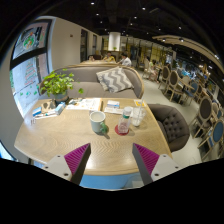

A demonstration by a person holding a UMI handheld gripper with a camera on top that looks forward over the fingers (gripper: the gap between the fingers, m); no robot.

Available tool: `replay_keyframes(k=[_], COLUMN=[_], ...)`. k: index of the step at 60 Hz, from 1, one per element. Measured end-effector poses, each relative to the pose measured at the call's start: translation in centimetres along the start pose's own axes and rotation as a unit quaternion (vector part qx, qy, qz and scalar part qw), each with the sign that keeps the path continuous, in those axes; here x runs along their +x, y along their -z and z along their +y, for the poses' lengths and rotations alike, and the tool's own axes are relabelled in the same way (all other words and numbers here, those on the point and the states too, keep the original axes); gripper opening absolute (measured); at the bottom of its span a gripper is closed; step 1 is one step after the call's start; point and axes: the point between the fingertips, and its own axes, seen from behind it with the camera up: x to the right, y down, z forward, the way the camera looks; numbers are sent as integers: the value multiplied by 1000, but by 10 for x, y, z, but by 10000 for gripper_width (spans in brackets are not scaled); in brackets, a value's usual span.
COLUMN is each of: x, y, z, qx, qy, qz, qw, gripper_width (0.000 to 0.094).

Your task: Pour water

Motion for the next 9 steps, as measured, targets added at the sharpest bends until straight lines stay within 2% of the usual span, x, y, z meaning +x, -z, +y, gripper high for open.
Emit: replay_keyframes(k=[9], x=[-3], y=[11], z=[-9], qx=[12], qy=[-3], qz=[1], qw=[1000], gripper_width=[854])
